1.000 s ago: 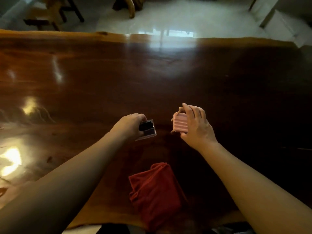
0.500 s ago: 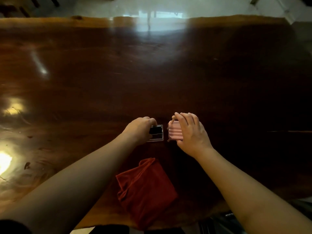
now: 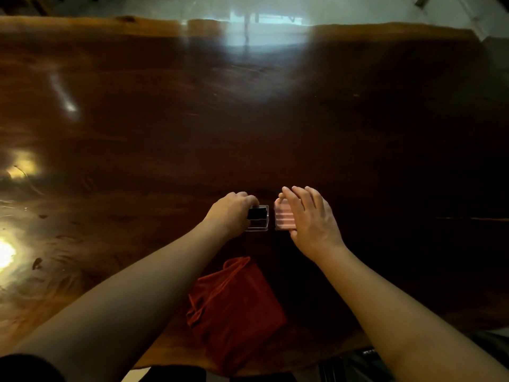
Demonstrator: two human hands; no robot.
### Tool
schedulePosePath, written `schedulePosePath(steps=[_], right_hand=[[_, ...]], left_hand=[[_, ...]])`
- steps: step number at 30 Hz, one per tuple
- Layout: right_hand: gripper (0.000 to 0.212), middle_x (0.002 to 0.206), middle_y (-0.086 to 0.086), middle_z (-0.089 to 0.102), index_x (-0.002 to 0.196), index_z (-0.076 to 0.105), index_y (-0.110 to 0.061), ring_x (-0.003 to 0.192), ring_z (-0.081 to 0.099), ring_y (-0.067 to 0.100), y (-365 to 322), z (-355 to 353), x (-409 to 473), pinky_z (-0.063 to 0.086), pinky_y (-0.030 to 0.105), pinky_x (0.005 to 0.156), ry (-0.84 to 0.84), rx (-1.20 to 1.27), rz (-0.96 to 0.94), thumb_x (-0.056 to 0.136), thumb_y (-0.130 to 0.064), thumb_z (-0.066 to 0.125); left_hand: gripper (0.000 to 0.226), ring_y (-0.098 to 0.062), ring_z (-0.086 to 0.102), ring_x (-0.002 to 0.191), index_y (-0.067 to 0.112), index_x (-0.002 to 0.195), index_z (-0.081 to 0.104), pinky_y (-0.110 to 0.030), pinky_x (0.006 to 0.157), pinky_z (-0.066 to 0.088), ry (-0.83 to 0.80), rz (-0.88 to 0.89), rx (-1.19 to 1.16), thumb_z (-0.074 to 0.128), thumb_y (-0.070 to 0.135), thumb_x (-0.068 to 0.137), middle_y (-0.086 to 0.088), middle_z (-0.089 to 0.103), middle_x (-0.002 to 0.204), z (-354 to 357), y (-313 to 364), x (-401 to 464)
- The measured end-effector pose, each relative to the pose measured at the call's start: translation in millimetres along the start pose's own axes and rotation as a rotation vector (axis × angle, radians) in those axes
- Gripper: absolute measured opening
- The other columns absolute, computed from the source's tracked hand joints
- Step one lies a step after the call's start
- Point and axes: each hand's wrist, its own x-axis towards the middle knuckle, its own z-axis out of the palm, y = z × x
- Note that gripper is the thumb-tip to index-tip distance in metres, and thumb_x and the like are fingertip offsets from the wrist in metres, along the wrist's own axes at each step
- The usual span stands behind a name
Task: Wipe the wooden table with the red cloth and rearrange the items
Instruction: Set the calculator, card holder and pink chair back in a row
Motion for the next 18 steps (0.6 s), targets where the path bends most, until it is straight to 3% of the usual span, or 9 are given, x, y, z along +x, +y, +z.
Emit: schedulePosePath(steps=[7, 12, 18], right_hand=[[0.117, 0.158, 0.013, 0.028, 0.155, 0.012, -0.024, 0.147, 0.021, 0.035, 0.5, -7.4, -3.9, 0.028, 0.058, 0.115, -0.014, 0.015, -0.001, 0.067, -0.035, 0.089], [0.095, 0.157, 0.012, 0.035, 0.153, 0.029, -0.02, 0.147, 0.023, 0.034, -6.9, -22.5, -8.2, 0.027, 0.06, 0.114, 0.096, 0.13, -0.011, 0.077, -0.05, 0.078], [0.093, 0.159, 0.01, 0.033, 0.155, 0.025, -0.025, 0.148, 0.022, 0.037, -37.7, -41.9, -9.2, 0.026, 0.063, 0.114, 0.13, 0.204, -0.092, 0.079, -0.063, 0.063]], left_hand=[[0.069, -0.022, 0.048, 0.128, 0.029, 0.146, 0.046, -0.042, 0.098, 0.049, 0.017, -0.033, -0.008, 0.078, 0.028, 0.085, 0.001, 0.051, 0.142, -2.3, -3.9, -5.8], [0.084, -0.023, 0.045, 0.134, 0.029, 0.151, 0.037, -0.042, 0.103, 0.047, 0.152, -0.052, 0.008, 0.077, 0.052, 0.08, -0.002, 0.047, 0.149, -12.0, -11.0, -25.8], [0.108, -0.029, 0.012, 0.154, 0.032, 0.158, 0.017, -0.058, 0.118, 0.025, 0.3, -0.181, 0.088, 0.065, 0.078, 0.073, -0.005, 0.02, 0.166, -32.8, -25.5, -72.2]])
